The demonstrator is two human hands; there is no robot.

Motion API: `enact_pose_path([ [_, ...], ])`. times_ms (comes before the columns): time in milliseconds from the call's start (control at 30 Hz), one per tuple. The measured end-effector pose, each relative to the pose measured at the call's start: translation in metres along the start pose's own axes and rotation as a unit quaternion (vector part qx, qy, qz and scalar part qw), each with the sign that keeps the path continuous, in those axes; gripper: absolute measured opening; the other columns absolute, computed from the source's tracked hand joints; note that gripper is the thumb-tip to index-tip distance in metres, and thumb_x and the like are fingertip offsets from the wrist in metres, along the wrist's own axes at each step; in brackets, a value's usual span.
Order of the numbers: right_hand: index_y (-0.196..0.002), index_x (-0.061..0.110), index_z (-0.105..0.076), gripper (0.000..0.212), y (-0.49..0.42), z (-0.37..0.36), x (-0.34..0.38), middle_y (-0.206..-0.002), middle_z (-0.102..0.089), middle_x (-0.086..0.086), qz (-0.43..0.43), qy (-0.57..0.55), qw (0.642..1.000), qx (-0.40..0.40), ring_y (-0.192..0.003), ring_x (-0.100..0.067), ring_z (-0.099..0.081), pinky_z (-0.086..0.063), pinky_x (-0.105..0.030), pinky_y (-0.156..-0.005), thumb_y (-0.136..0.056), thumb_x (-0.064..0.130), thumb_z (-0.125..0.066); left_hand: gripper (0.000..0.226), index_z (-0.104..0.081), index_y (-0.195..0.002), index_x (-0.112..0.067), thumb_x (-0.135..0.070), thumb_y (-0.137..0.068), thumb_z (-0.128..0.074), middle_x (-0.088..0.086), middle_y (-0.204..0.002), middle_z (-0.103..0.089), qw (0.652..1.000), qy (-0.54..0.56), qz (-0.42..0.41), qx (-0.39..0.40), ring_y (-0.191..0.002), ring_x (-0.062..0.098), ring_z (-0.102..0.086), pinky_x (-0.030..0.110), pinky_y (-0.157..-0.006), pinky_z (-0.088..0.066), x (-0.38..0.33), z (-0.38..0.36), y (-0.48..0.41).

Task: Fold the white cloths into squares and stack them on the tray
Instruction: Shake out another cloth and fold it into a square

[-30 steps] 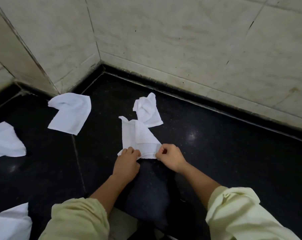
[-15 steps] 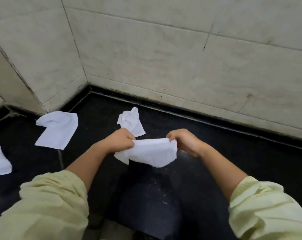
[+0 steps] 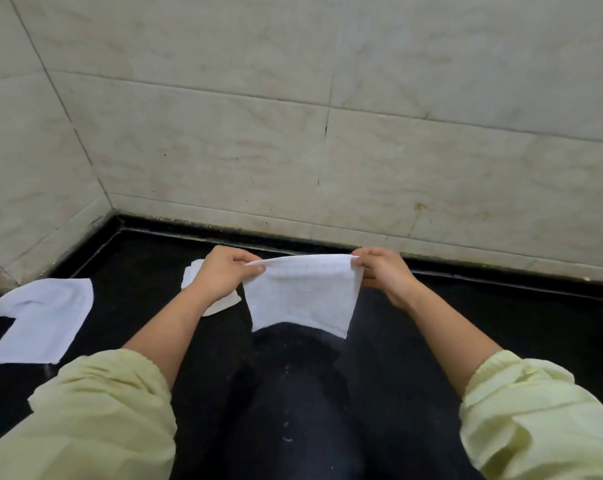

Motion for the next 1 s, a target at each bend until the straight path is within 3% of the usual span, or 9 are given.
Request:
enact_pose_path([
  [133, -0.082, 0.016, -0.064, 0.015, -0.006, 0.019, 0.012, -0.085, -0.066, -0.003, 0.039, 0.000, 0.999, -0.008, -0.082, -0.018, -0.063, -0.055, -0.032, -0.076, -0.090, 0.004, -0.060, 0.004, -0.077, -0.084, -0.021, -0.021, -0.080, -0.077, -0.006, -0.087, -0.075, 0.998, 0.043, -0.037, -0.040, -0.088, 0.009, -0.068, 0.020, -0.078, -0.049, -0.016, -0.001, -0.003],
  [233, -0.081, 0.014, -0.066, 0.016, -0.007, 0.028, 0.011, -0.087, -0.068, -0.004, 0.025, -0.022, 0.999, 0.002, -0.084, -0.021, -0.065, -0.054, -0.034, -0.079, -0.088, 0.001, -0.060, 0.007, -0.077, -0.085, -0.017, -0.020, -0.078, -0.079, -0.004, -0.088, -0.075, 0.997, 0.058, -0.046, -0.026, -0.088, 0.010, -0.069, 0.021, -0.081, -0.050, -0.021, -0.003, -0.001],
  [467, -0.083, 0.006, -0.069, 0.015, 0.009, 0.039, -0.035, -0.082, -0.065, -0.011, -0.071, 0.005, 0.993, 0.093, -0.074, -0.022, -0.060, -0.051, -0.032, -0.074, -0.083, -0.003, -0.058, 0.005, -0.078, -0.082, -0.026, -0.024, -0.077, -0.079, -0.012, -0.086, -0.075, 0.989, -0.021, 0.045, 0.140, -0.083, -0.008, -0.064, 0.006, -0.074, -0.042, 0.002, -0.029, 0.019],
  [633, -0.086, 0.004, -0.067, 0.017, 0.036, 0.039, -0.105, -0.088, -0.065, -0.017, -0.195, 0.004, 0.962, 0.189, -0.081, -0.026, -0.064, -0.053, -0.035, -0.084, -0.083, -0.006, -0.054, 0.011, -0.080, -0.085, -0.019, -0.024, -0.075, -0.080, -0.005, -0.091, -0.076, 0.954, -0.041, 0.110, 0.276, -0.090, 0.004, -0.067, 0.015, -0.081, -0.052, 0.044, -0.071, 0.056],
  [767, -0.092, 0.003, -0.070, 0.017, 0.062, 0.037, -0.153, -0.094, -0.069, -0.018, -0.266, 0.063, 0.930, 0.246, -0.084, -0.026, -0.069, -0.058, -0.029, -0.076, -0.084, -0.004, -0.057, 0.016, -0.080, -0.087, -0.019, -0.025, -0.072, -0.083, -0.006, -0.093, -0.076, 0.922, -0.045, 0.173, 0.343, -0.094, 0.010, -0.068, 0.024, -0.088, -0.054, 0.086, -0.104, 0.083],
  [867, -0.094, 0.004, -0.071, 0.015, 0.070, 0.035, -0.180, -0.089, -0.072, -0.013, -0.287, 0.127, 0.915, 0.253, -0.080, -0.020, -0.071, -0.056, -0.026, -0.074, -0.083, 0.000, -0.063, 0.017, -0.080, -0.088, -0.019, -0.025, -0.072, -0.083, 0.002, -0.097, -0.076, 0.916, -0.049, 0.213, 0.337, -0.085, 0.010, -0.063, 0.024, -0.084, -0.052, 0.116, -0.117, 0.092],
  [1000, -0.091, 0.010, -0.073, 0.010, 0.057, 0.033, -0.191, -0.082, -0.071, -0.008, -0.240, 0.196, 0.925, 0.217, -0.074, -0.013, -0.068, -0.057, -0.025, -0.075, -0.082, 0.008, -0.071, 0.016, -0.078, -0.095, -0.017, -0.017, -0.078, -0.078, 0.001, -0.096, -0.075, 0.923, -0.040, 0.242, 0.296, -0.090, 0.014, -0.067, 0.028, -0.089, -0.056, 0.136, -0.118, 0.087],
])
Point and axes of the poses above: each hand's wrist, its own y-axis away from the middle knuckle, its own z-axis out of the back of the hand, x = y × z, the point moved 7 cm from there along -y, towards the middle knuckle
